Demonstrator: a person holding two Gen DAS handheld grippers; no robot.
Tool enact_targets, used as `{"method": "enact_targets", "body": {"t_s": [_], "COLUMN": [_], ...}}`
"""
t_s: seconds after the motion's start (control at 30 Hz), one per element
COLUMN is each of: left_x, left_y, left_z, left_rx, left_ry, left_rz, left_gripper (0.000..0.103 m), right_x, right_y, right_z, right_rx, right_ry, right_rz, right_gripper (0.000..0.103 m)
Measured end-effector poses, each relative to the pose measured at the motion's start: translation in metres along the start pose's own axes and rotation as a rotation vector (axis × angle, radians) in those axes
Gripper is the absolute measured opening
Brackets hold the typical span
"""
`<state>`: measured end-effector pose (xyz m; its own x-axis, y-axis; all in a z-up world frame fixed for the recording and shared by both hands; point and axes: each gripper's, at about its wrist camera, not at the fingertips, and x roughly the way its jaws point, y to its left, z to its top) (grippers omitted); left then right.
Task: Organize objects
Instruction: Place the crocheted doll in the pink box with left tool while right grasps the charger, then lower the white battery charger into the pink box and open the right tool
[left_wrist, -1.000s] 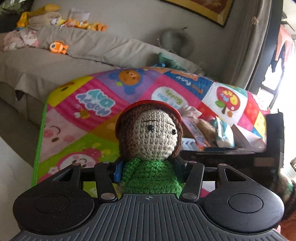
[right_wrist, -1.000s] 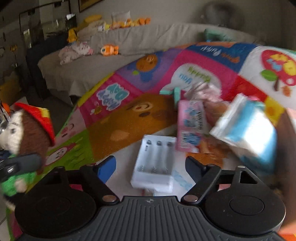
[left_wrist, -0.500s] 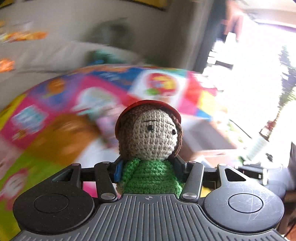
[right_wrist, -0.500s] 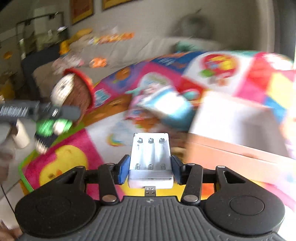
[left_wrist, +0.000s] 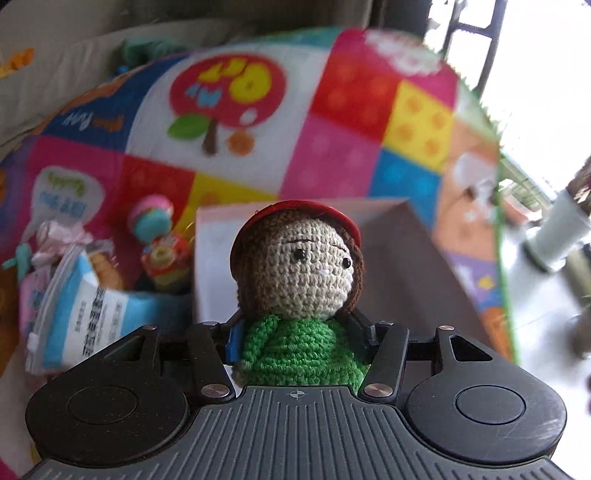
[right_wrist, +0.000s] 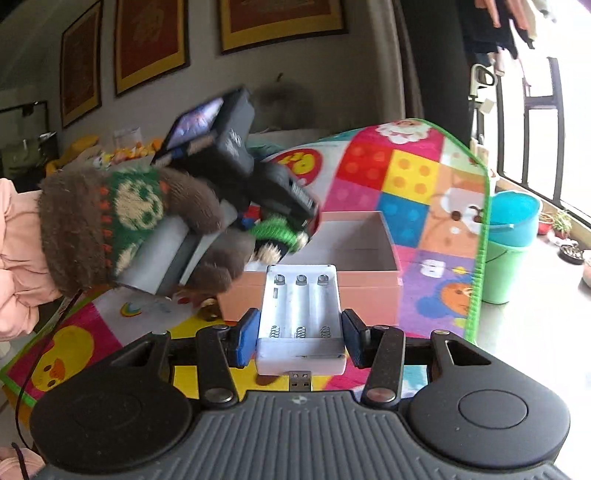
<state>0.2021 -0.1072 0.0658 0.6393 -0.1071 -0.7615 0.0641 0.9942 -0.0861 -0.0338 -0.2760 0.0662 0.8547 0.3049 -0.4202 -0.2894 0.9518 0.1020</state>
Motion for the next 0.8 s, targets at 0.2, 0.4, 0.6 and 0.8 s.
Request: {"method": "enact_targets", "body": {"t_s": [0.2,0.4,0.6,0.8], "left_x": [-0.016,-0.069,-0.114,-0.106], "left_y": [0.016,0.047,0.079,0.118], "left_z": [-0.014,-0.028,-0.074,-0.121], "left_rx": [0.0,-0.027,0.014,-0.095], "left_ry": [0.064,-0.148,-0.271,-0.202], "left_rz": [-0.029,-0.13,-0.192,-0.187], "left_gripper": [0.06,0.058,0.058,0.058], "right_x": [0.009,0.021,0.037,0.125], "right_y": [-0.012,-0.009,-0.007,-0.004], "right_z": [-0.004,0.005,0.047,0.094], "right_rx": [0.044,0.063,0.064,0.103], "right_ry": [0.027,0.04,0.005,0.092], "right_rz": [0.013,0.03,0.043,-0.007], "right_gripper": [0.047,0.047,0.047,0.047]}}
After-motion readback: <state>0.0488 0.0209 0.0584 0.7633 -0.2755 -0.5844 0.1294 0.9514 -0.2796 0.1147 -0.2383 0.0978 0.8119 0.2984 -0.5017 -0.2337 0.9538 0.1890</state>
